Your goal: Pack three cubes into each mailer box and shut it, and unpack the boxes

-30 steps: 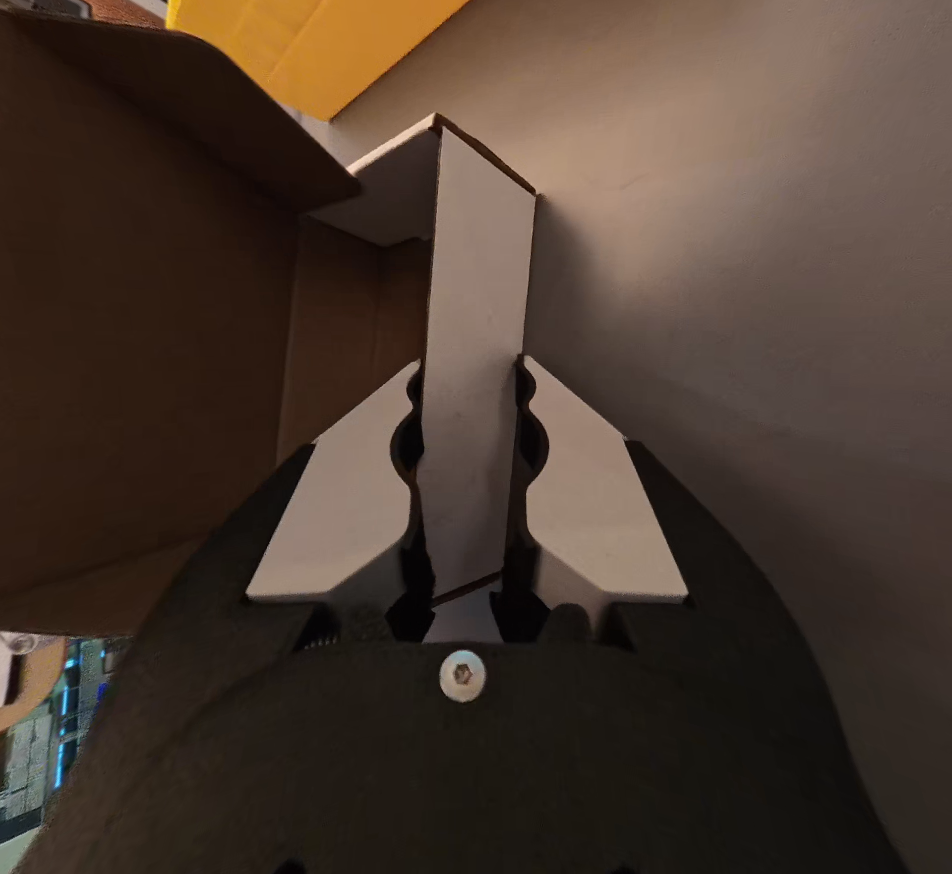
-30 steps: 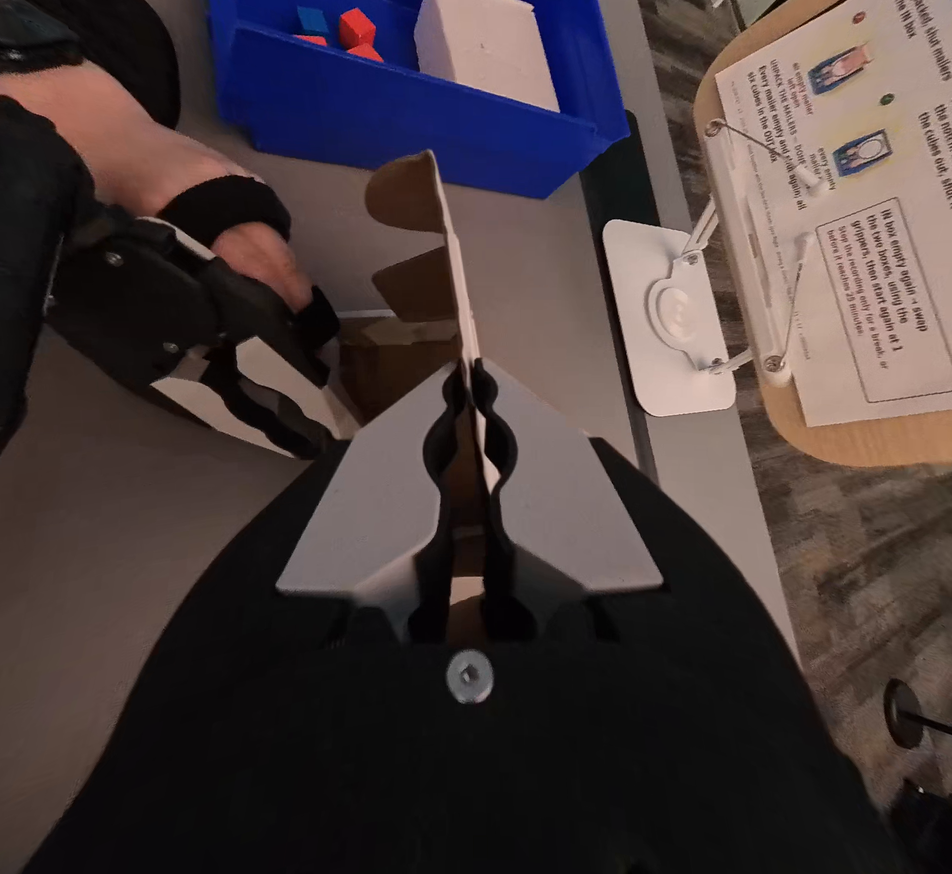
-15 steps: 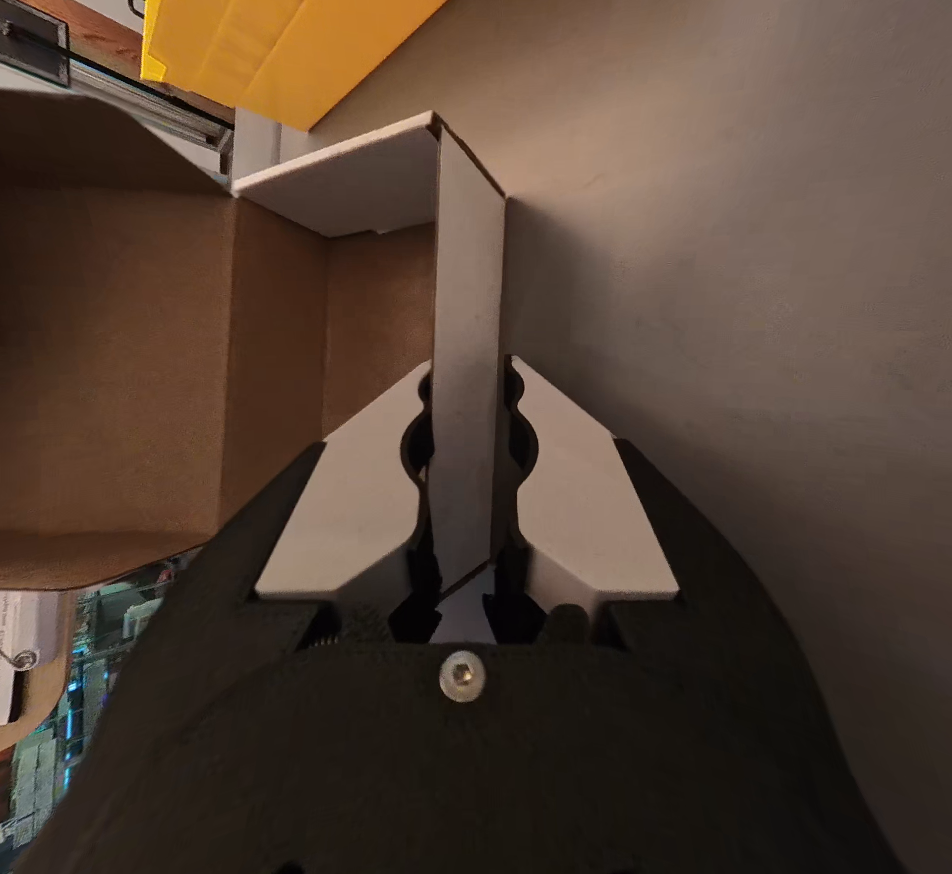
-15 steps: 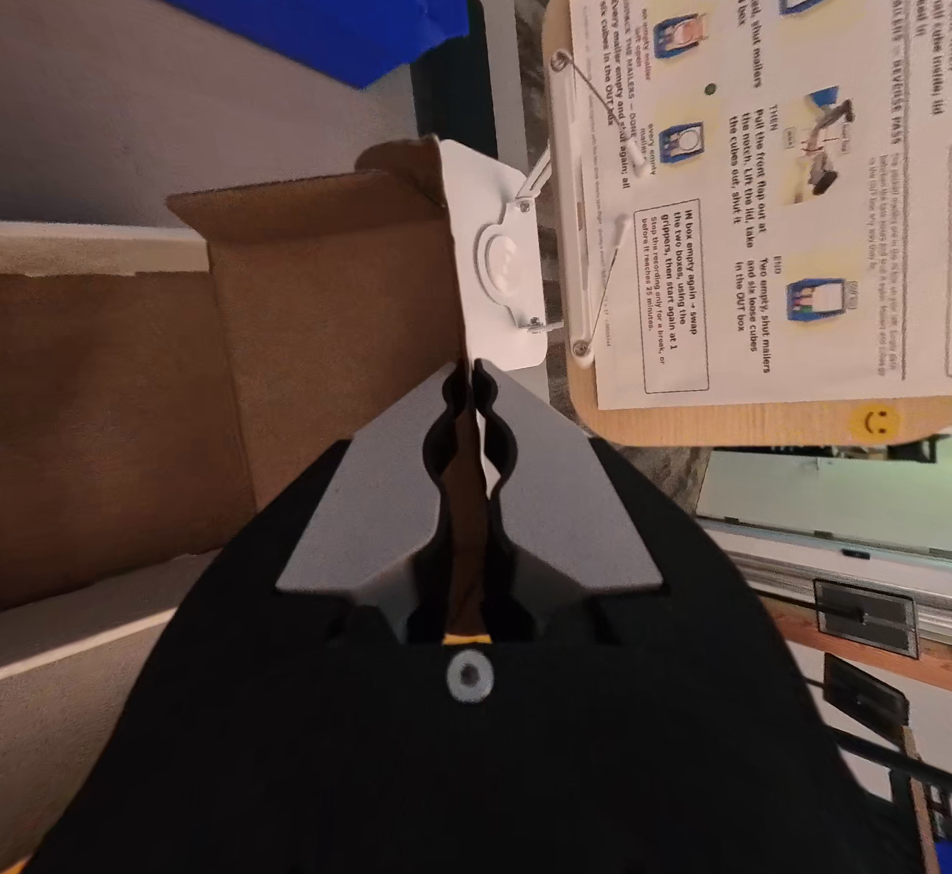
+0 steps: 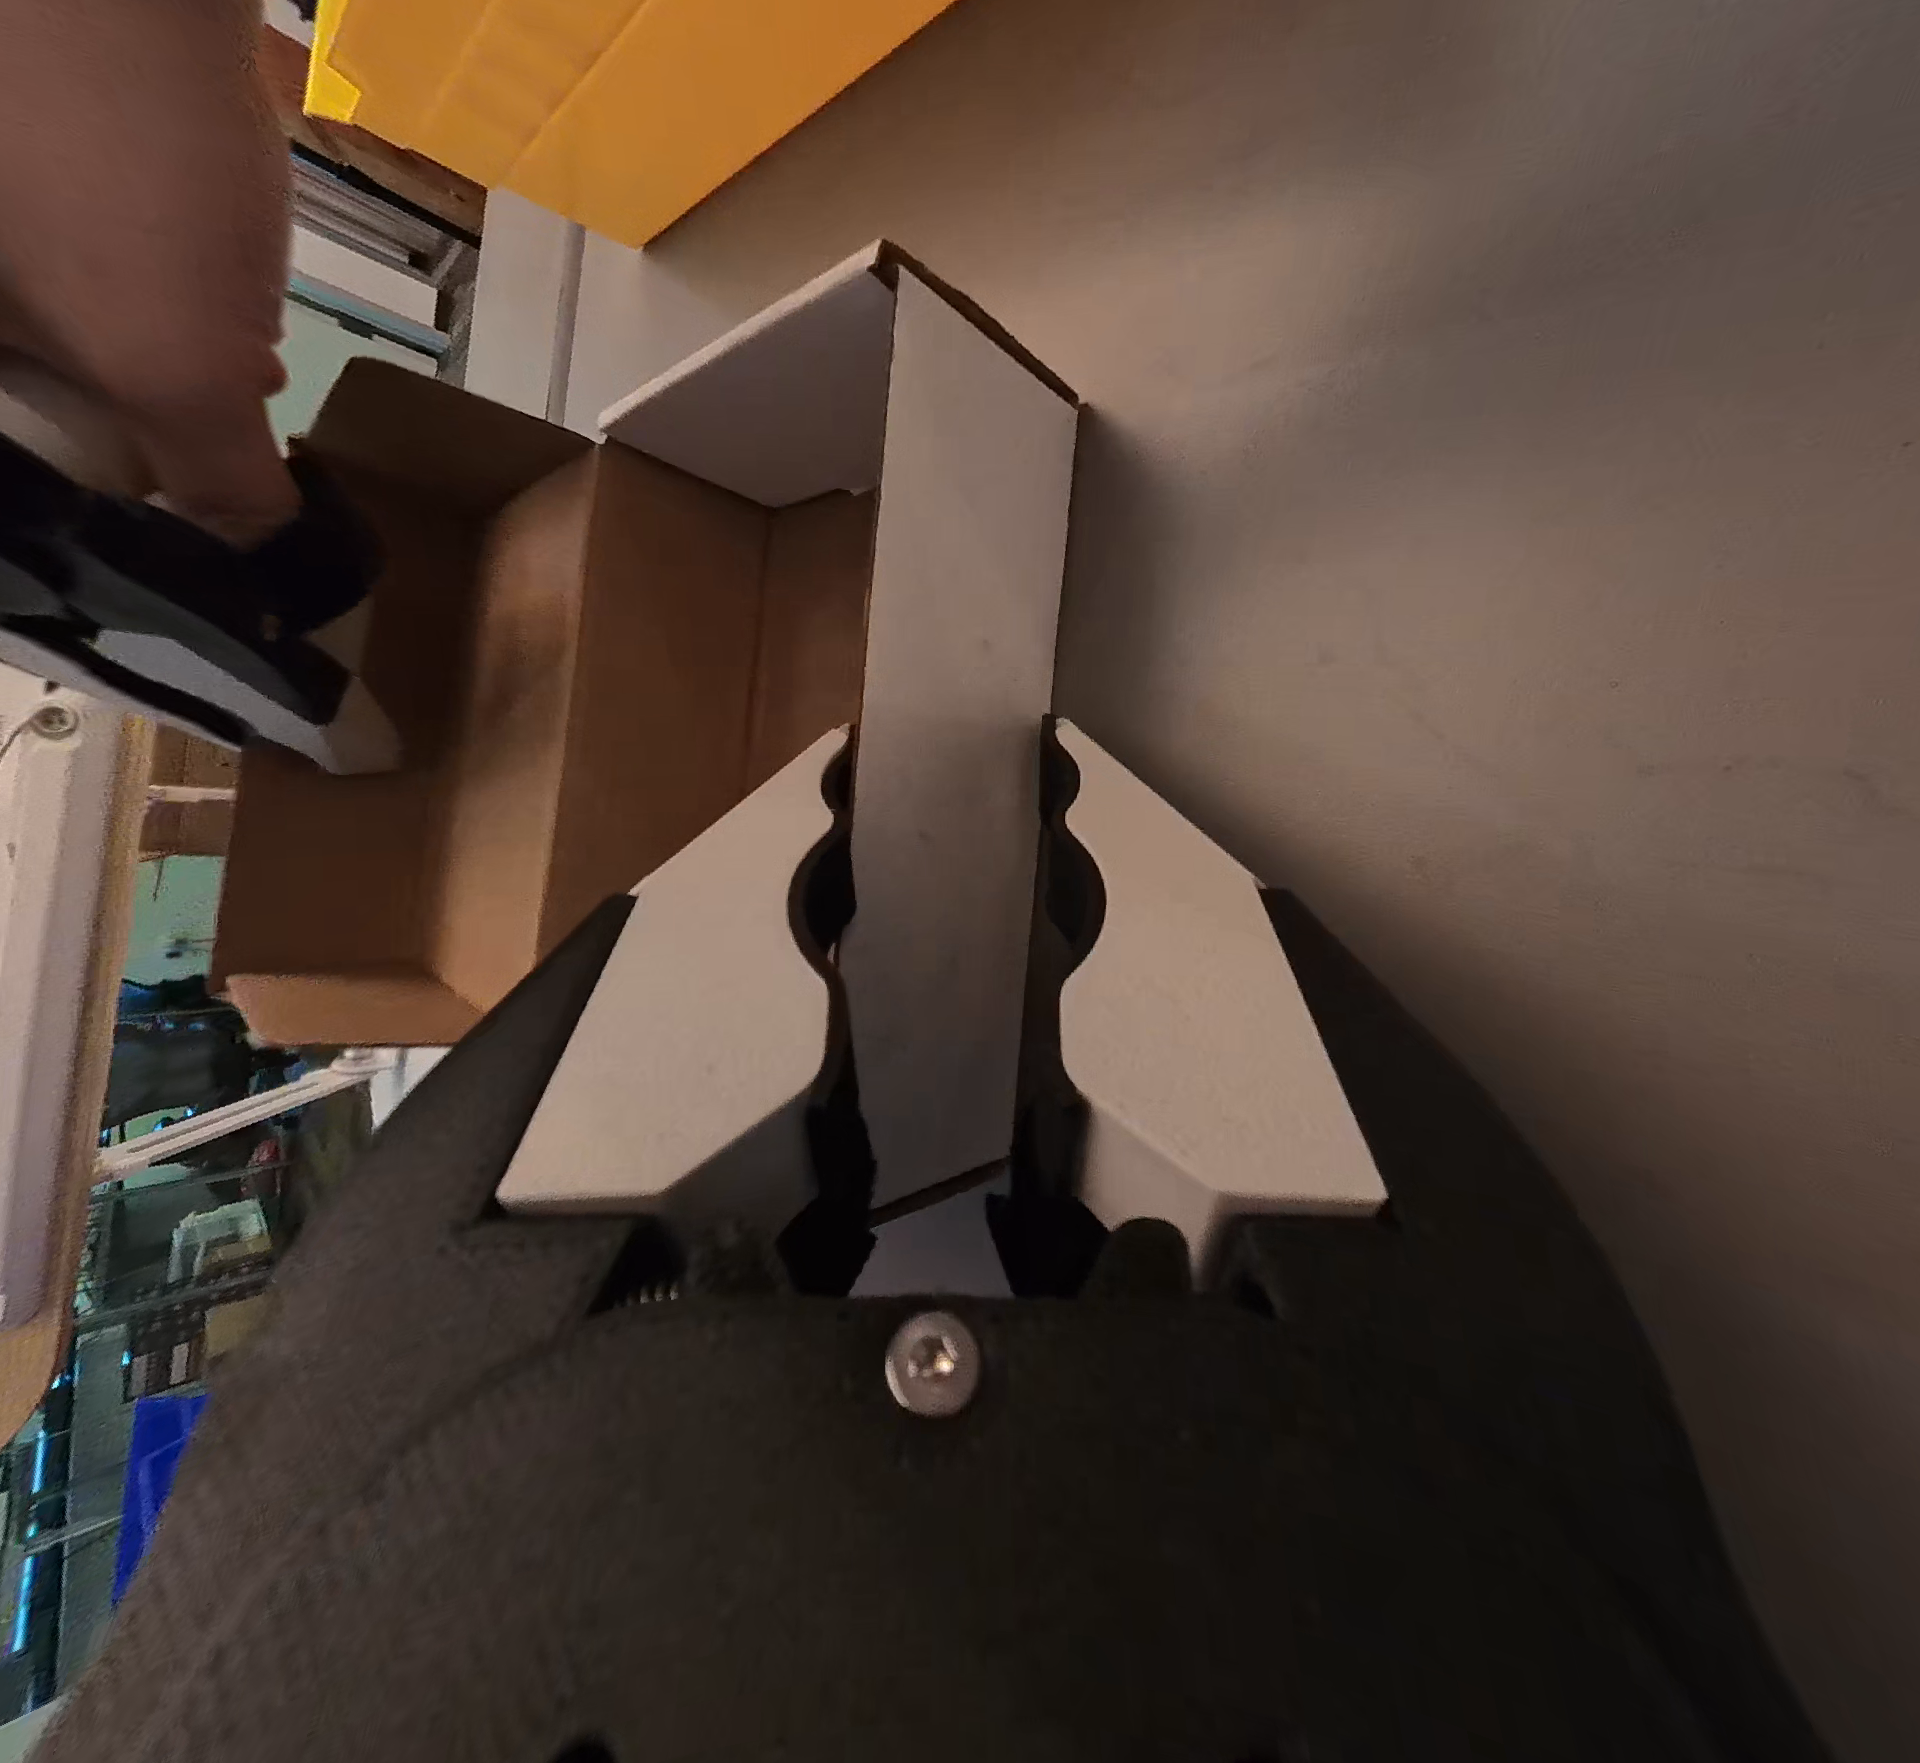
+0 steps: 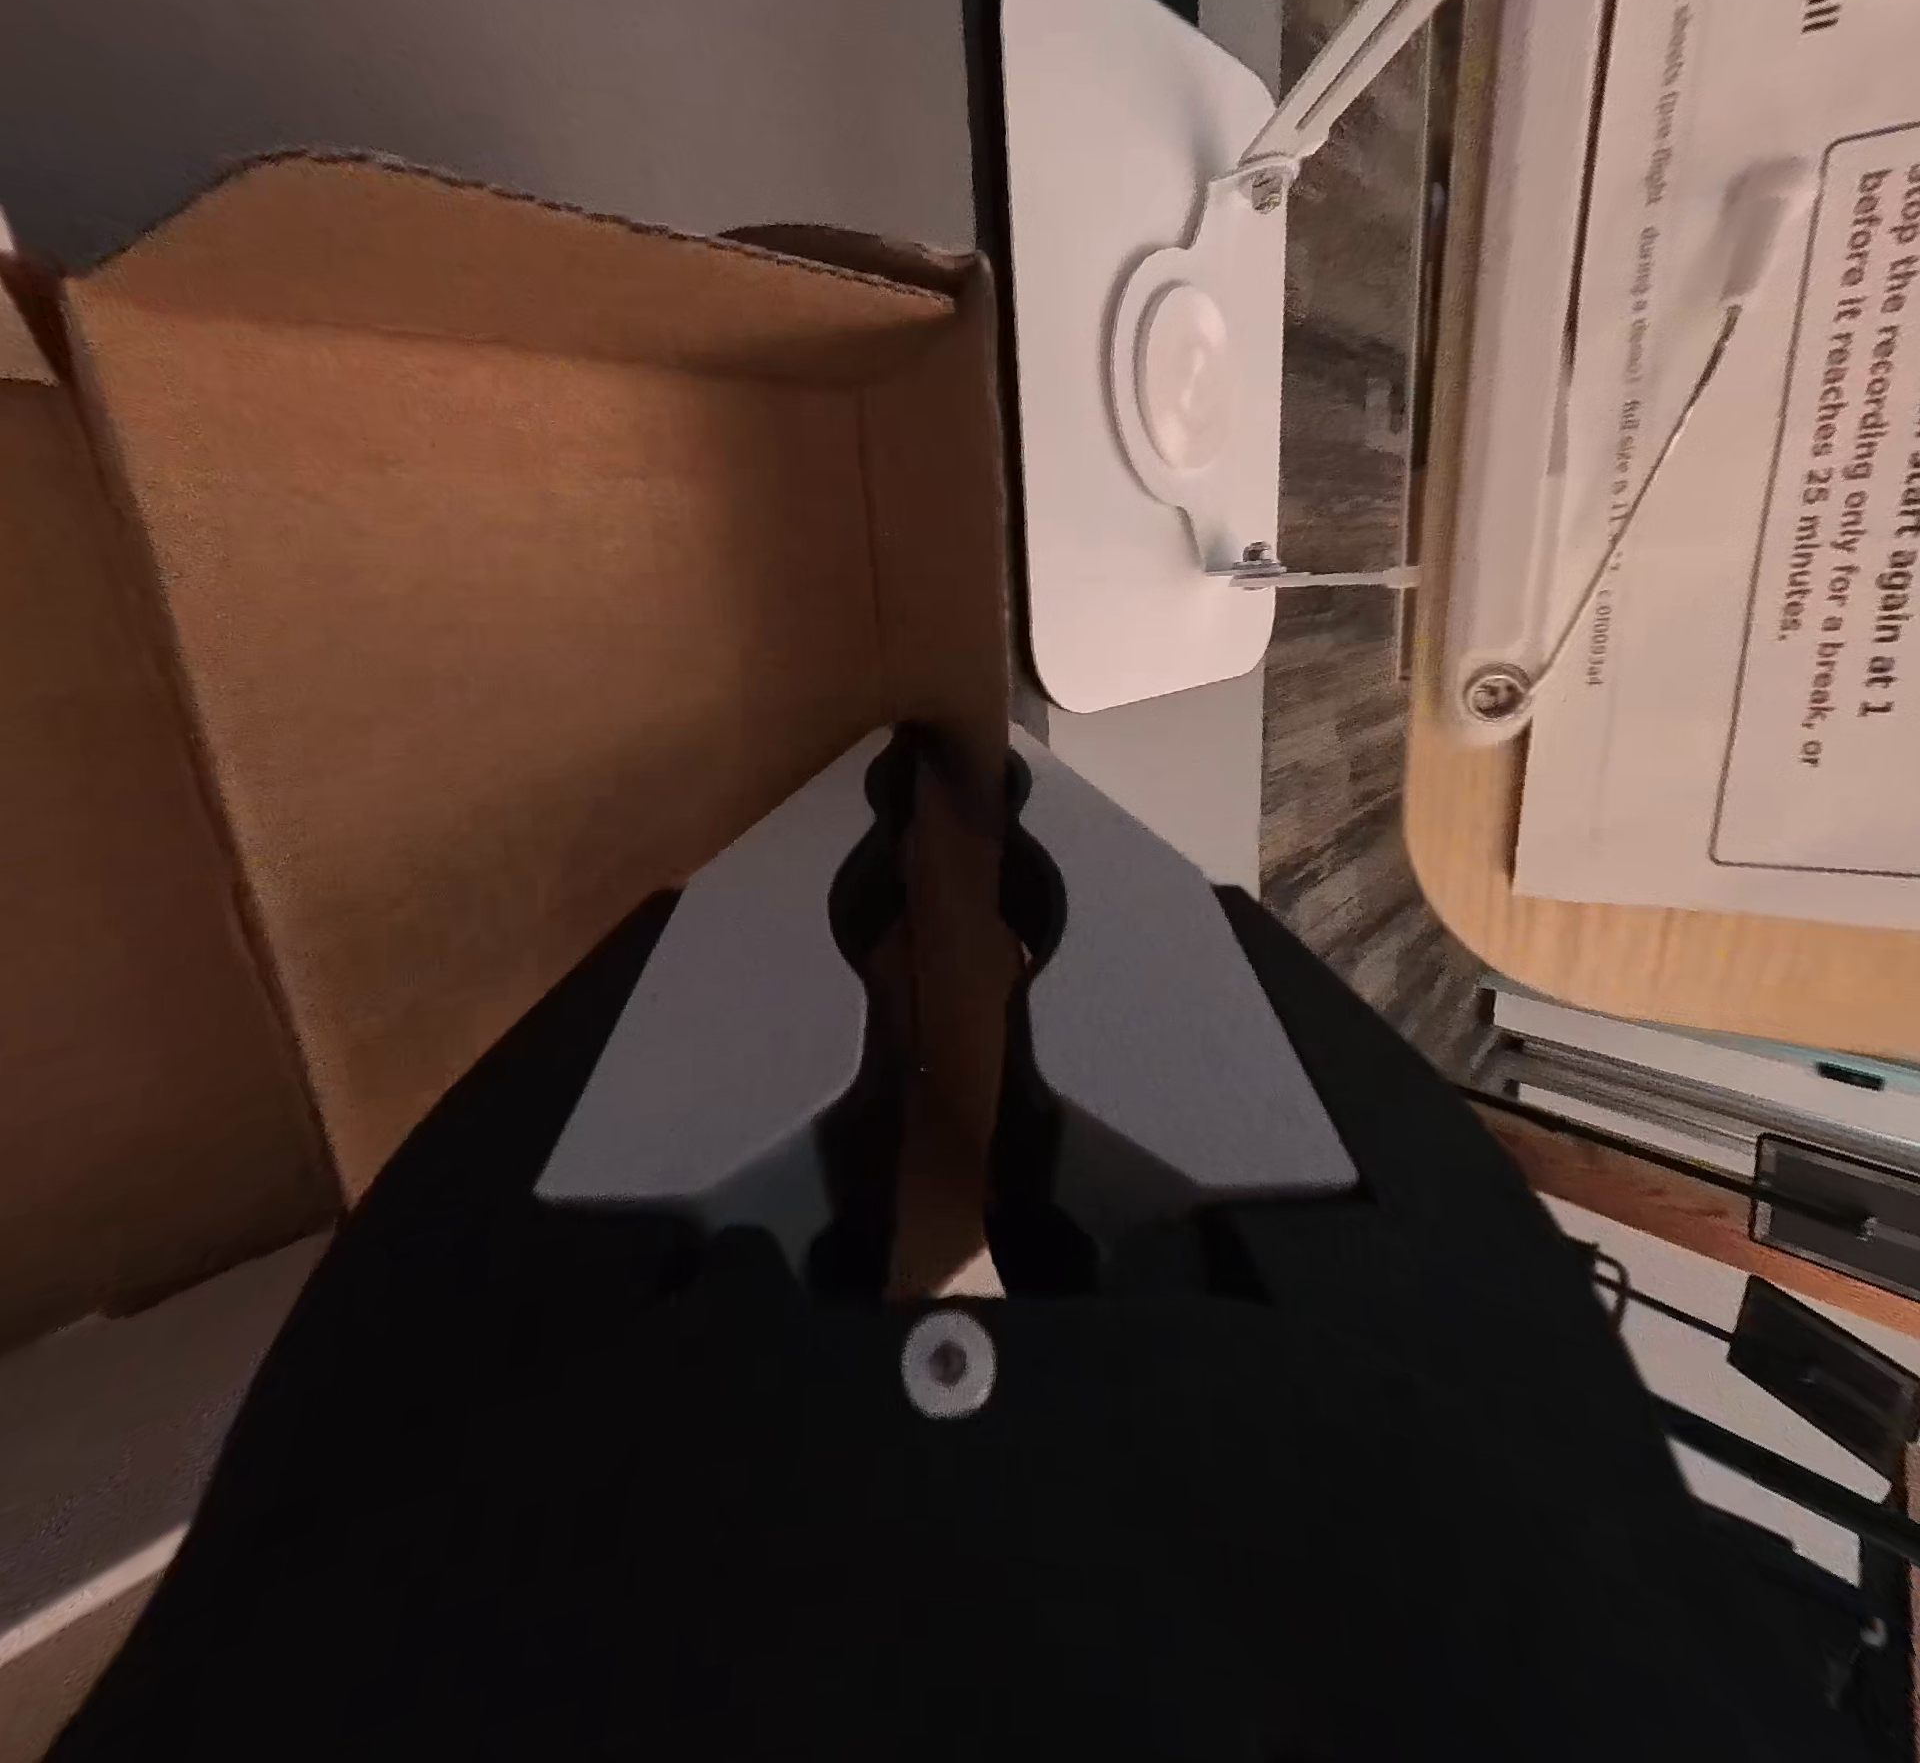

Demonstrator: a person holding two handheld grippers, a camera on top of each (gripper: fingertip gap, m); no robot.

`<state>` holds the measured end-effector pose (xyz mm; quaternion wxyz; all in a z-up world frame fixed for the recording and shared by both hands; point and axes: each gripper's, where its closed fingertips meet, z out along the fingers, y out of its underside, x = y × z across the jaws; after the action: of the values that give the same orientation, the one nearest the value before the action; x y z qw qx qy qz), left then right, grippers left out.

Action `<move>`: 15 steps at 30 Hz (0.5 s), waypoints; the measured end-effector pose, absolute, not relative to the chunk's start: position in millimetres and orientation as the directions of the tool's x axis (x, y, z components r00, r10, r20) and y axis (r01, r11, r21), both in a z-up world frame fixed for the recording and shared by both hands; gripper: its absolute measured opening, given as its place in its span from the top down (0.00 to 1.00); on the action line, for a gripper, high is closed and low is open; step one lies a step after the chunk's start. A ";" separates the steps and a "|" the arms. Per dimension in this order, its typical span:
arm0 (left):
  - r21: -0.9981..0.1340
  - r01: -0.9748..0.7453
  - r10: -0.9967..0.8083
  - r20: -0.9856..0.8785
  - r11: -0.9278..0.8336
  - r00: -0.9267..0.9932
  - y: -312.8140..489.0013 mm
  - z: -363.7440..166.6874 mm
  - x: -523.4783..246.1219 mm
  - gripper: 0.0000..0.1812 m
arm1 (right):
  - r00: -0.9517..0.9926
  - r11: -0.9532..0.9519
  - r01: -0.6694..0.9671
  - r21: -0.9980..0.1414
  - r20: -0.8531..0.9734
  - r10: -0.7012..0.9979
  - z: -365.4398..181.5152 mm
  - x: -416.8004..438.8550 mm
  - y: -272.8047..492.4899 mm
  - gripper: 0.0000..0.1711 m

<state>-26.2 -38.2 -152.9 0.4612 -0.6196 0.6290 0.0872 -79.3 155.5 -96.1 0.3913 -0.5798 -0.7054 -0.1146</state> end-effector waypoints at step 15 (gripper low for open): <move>-0.418 -0.881 -0.682 -0.712 0.222 0.165 -34.8 -153.7 -33.5 0.81 | -0.045 0.280 0.933 -0.225 0.700 0.712 -101.0 -74.0 161.6 0.91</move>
<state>-33.5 -34.8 -153.7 0.4537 -0.6139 0.6367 0.1094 -74.0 161.6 -101.0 0.3734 -0.5814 -0.7076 -0.1477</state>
